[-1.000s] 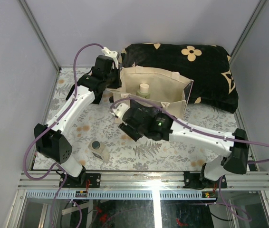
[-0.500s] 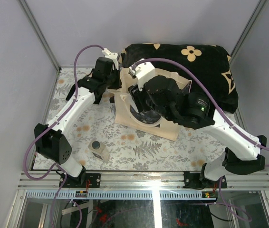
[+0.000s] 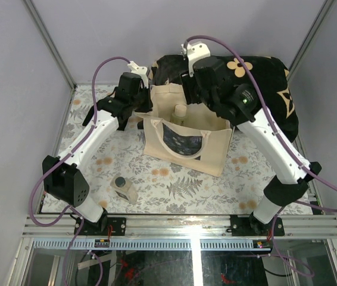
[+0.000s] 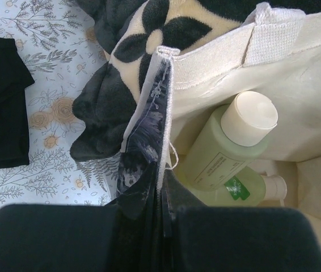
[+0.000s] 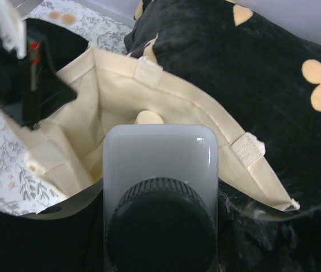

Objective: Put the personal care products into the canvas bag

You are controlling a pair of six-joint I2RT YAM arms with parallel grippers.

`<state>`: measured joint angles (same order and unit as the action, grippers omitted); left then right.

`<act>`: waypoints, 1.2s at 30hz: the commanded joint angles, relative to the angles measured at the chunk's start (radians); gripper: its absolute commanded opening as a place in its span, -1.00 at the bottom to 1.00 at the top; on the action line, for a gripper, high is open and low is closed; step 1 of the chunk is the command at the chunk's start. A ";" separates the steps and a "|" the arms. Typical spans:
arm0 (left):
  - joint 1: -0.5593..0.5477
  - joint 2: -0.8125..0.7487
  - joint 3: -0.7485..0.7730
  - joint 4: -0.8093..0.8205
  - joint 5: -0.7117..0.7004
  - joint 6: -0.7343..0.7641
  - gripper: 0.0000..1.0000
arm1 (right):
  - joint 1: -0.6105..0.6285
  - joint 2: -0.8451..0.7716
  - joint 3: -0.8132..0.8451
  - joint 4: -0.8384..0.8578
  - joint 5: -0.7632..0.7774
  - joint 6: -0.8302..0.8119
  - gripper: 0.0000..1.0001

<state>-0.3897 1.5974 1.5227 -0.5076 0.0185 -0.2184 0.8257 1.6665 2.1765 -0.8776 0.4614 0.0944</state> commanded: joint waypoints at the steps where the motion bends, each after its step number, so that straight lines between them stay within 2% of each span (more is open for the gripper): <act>1: 0.016 -0.028 -0.010 0.094 -0.002 0.011 -1.00 | -0.085 -0.009 0.100 0.146 -0.110 -0.016 -1.00; 3: 0.015 -0.031 -0.012 0.093 -0.001 0.011 -1.00 | -0.107 -0.009 0.073 0.141 -0.130 -0.001 -1.00; 10: 0.015 -0.040 -0.013 0.097 0.020 0.011 -1.00 | -0.118 -0.016 -0.177 0.121 -0.153 0.087 -1.00; 15: 0.015 -0.046 -0.010 0.097 0.027 0.015 -1.00 | -0.117 -0.038 -0.358 0.190 -0.181 0.128 -1.00; 22: 0.015 -0.050 -0.005 0.098 0.037 0.019 -1.00 | -0.118 -0.023 -0.498 0.295 -0.158 0.093 -1.00; 28: 0.016 -0.055 -0.007 0.098 0.040 0.021 -1.00 | -0.125 0.059 -0.519 0.329 -0.231 0.093 -0.99; 30: 0.015 -0.058 -0.009 0.098 0.039 0.021 -1.00 | -0.125 0.076 -0.518 0.324 -0.241 0.099 -0.84; 36: 0.015 -0.065 -0.016 0.098 0.042 0.019 -1.00 | -0.130 0.099 -0.550 0.325 -0.227 0.100 -0.19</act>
<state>-0.3843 1.5780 1.5078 -0.5018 0.0532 -0.2138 0.7021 1.7889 1.6249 -0.6502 0.2417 0.1879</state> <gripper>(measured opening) 0.006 0.544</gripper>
